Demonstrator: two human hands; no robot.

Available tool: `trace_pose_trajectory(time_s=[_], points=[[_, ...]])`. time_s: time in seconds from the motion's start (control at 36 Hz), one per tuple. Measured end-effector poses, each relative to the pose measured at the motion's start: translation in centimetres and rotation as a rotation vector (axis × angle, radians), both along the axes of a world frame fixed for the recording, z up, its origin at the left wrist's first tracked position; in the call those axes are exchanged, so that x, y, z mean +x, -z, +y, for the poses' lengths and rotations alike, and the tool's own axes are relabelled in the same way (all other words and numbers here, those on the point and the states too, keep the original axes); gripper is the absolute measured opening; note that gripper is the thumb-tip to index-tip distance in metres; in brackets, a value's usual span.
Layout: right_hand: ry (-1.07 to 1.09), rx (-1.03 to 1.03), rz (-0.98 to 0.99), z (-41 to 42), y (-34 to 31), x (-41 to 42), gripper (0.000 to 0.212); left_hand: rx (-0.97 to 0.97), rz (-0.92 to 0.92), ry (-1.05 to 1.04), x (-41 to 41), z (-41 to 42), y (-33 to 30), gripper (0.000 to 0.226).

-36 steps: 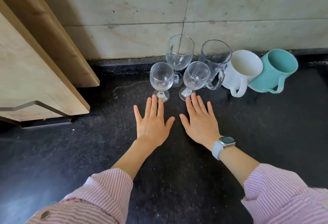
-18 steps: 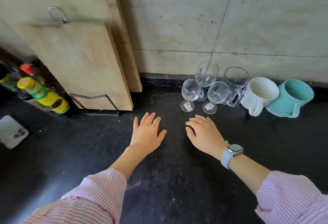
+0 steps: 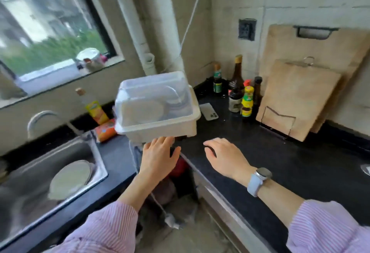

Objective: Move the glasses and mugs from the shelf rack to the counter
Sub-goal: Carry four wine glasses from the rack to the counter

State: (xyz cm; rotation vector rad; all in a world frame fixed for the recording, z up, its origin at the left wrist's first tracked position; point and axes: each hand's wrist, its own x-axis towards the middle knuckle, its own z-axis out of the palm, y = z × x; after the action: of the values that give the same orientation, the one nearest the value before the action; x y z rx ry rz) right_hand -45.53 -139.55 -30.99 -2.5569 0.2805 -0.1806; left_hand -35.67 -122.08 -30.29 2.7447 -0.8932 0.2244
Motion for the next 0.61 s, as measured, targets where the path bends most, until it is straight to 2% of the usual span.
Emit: trace_pose_trajectory(time_s=[0.06, 0.14, 0.22, 0.31, 0.42, 0.5, 0.61], points=[[-0.118, 0.001, -0.013, 7.6, -1.3, 1.8, 0.038, -0.017, -0.004, -0.140, -0.5, 8.4, -0.9, 0.036], [-0.217, -0.022, -0.050, 14.8, -2.1, 3.4, 0.036, -0.037, -0.034, -0.249, -1.7, 16.5, -2.0, 0.040], [-0.414, 0.004, -0.103, 25.4, -3.5, 5.0, 0.034, -0.064, -0.068, -0.437, -4.2, 28.0, -3.8, 0.053], [-0.586, 0.029, -0.103, 35.2, -5.2, 5.6, 0.032, -0.091, -0.119, -0.605, -6.8, 37.8, -4.9, 0.058], [-0.775, -0.004, -0.137, 46.2, -6.7, 6.0, 0.035, -0.104, -0.157, -0.816, -10.2, 48.2, -6.2, 0.048], [-0.908, -0.005, -0.162, 53.2, -7.3, 5.9, 0.032, -0.086, -0.151, -0.919, -12.3, 54.5, -6.8, 0.048], [-1.044, -0.046, -0.177, 61.1, -8.1, 6.6, 0.033, -0.108, -0.166, -1.056, -13.7, 61.7, -7.0, 0.036]])
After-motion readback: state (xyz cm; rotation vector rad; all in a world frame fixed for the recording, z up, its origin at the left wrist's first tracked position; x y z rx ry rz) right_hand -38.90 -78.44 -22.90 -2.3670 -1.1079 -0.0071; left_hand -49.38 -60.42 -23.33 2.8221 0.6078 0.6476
